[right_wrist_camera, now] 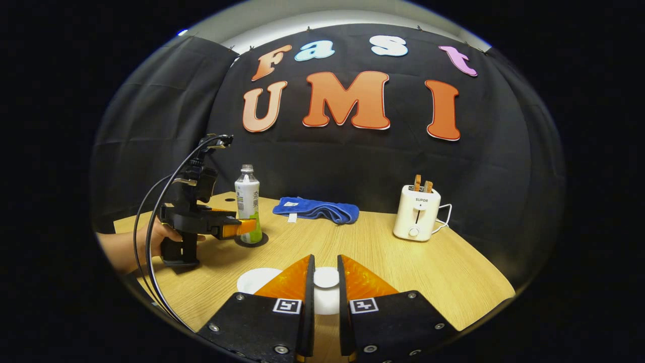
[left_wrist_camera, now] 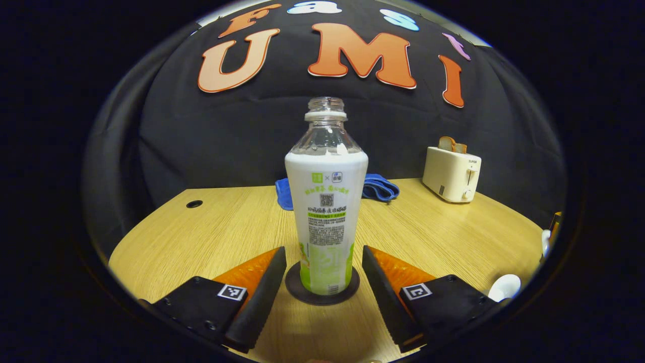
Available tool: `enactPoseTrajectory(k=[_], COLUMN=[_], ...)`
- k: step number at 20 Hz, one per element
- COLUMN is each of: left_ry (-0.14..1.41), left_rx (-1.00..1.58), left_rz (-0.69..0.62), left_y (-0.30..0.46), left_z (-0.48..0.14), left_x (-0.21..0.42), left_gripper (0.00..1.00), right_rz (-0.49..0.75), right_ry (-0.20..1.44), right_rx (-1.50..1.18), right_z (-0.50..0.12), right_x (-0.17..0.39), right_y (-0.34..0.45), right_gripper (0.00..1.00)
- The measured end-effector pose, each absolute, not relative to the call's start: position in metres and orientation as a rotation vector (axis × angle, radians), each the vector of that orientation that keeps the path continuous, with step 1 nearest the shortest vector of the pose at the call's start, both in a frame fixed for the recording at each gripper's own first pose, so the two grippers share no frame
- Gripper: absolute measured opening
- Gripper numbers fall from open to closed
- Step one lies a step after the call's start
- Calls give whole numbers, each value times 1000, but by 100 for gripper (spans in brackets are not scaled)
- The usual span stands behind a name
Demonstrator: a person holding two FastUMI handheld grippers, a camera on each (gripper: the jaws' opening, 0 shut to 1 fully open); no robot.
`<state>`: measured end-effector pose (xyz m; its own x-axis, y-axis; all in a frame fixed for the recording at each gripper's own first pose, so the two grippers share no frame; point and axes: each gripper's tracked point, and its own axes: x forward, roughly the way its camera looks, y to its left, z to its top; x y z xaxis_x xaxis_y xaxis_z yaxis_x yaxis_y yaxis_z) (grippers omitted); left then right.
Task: Open the teacup lid with one hand, grasp the water bottle and pour water into the teacup with the other hand; after pouring, place the water bottle on the coaster and then close the teacup lid.
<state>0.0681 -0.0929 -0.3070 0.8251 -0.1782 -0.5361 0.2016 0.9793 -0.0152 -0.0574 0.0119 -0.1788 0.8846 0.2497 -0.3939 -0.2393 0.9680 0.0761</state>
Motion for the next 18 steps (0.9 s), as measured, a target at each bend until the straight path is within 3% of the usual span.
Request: enactPoseTrajectory(k=[8, 18], left_ry=[461, 380], left_rx=[49, 94], left_rz=[-208, -202], left_y=[-86, -77], left_z=[-258, -223], left_x=[40, 18], left_gripper=[93, 96], right_rz=[348, 402], right_ry=[414, 466], right_rx=[69, 90], right_z=[-179, -206], right_x=[-54, -51], right_y=[55, 87], right_gripper=[20, 20])
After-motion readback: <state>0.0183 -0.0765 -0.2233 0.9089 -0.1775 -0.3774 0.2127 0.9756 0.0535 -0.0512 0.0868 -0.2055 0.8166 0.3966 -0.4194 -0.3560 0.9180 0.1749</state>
